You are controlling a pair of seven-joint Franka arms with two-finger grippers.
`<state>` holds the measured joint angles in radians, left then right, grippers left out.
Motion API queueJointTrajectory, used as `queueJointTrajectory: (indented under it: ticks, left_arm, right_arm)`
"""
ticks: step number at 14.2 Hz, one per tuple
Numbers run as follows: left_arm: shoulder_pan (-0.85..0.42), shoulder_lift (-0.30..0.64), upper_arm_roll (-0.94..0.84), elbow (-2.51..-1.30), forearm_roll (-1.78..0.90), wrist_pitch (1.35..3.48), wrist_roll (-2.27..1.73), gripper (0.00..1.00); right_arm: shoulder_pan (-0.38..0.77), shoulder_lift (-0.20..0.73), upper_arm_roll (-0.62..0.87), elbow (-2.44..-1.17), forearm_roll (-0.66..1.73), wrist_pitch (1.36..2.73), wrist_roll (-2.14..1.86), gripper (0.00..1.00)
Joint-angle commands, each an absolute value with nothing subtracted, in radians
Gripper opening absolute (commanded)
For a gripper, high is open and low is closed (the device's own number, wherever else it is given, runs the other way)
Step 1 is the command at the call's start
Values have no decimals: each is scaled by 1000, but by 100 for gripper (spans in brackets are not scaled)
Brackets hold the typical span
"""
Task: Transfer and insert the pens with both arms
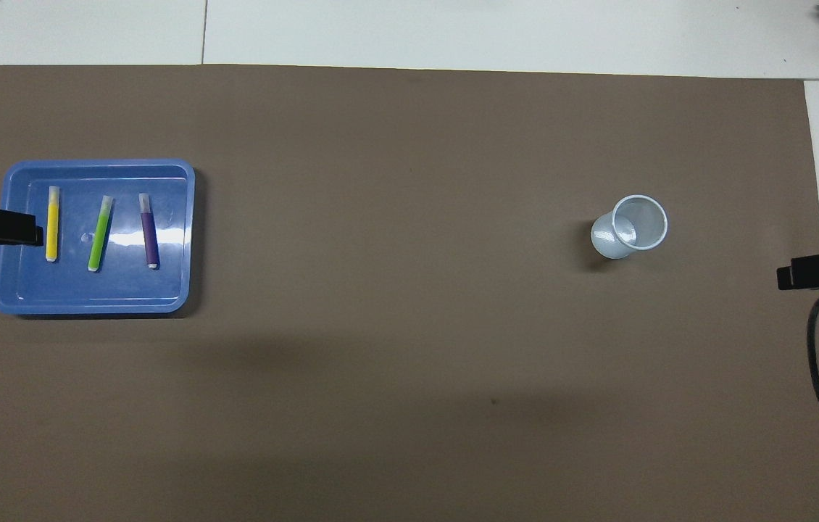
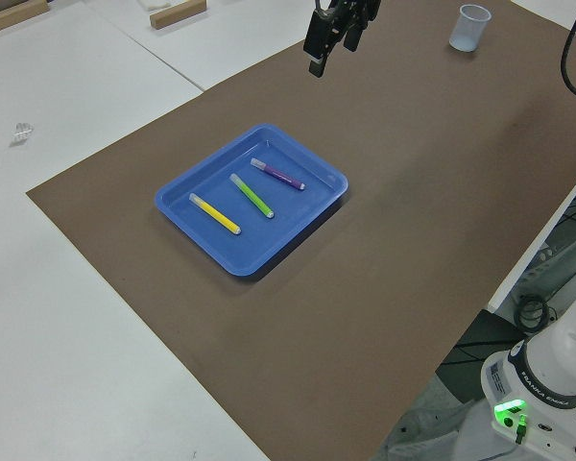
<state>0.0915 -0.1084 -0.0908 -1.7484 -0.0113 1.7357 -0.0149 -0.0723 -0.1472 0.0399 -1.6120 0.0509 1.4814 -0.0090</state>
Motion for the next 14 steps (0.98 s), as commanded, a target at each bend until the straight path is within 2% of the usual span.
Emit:
queueJointTrajectory:
  ticks: [1, 14]
  left_arm:
    - [94, -127, -92, -1758, 5, 1726, -15, 100]
    - [94, -127, -92, -1759, 5, 1726, -15, 100]
  right_arm:
    - [-86, -164, 41, -1628, 46, 1471, -21, 100]
    - [-77, -166, 43, -1631, 46, 1470, -20, 100]
